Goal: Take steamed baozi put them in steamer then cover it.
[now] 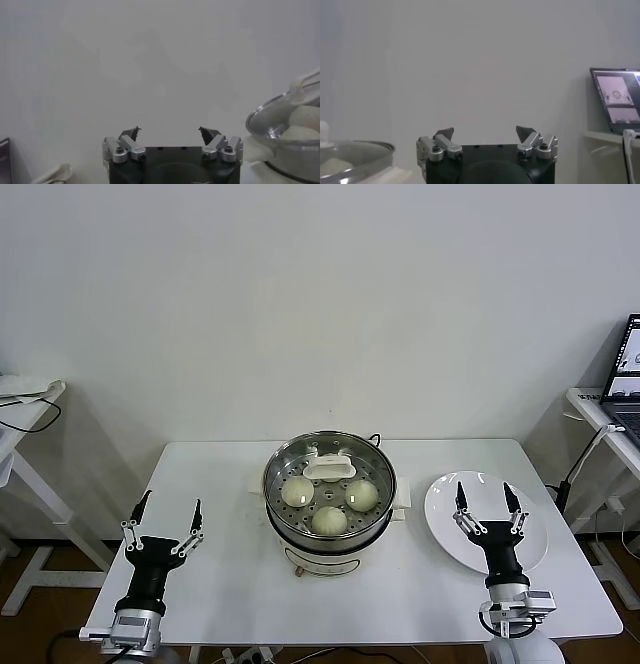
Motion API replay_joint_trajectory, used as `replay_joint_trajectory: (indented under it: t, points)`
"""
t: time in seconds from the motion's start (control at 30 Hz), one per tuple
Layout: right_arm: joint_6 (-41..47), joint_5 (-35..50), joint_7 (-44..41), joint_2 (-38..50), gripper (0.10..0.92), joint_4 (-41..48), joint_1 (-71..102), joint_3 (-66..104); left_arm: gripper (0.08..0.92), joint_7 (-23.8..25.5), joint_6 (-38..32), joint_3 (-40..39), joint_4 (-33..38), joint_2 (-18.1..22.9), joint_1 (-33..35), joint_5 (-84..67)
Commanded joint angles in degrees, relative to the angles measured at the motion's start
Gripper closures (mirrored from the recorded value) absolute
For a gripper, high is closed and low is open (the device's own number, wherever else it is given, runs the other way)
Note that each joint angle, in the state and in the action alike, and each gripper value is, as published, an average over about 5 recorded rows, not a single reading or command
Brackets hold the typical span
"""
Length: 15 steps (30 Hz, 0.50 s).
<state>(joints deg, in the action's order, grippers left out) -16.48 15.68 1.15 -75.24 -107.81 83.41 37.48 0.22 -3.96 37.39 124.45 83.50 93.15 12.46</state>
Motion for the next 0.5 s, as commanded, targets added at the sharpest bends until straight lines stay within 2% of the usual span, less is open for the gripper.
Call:
replay_joint_trajectory:
  t: [0.03, 0.5]
  points:
    - [1.2, -0.3, 0.1, 0.0, 0.203, -1.3, 0.2, 0.1, 0.177, 0.2, -3.1, 0.5, -0.9, 0.7, 1.8, -4.3]
    - [2.9, -0.8, 0.5, 0.1, 0.203, -2.1, 0.8, 0.2, 0.177, 0.5, -3.5, -1.0, -1.3, -0.3, 2.5, -3.3]
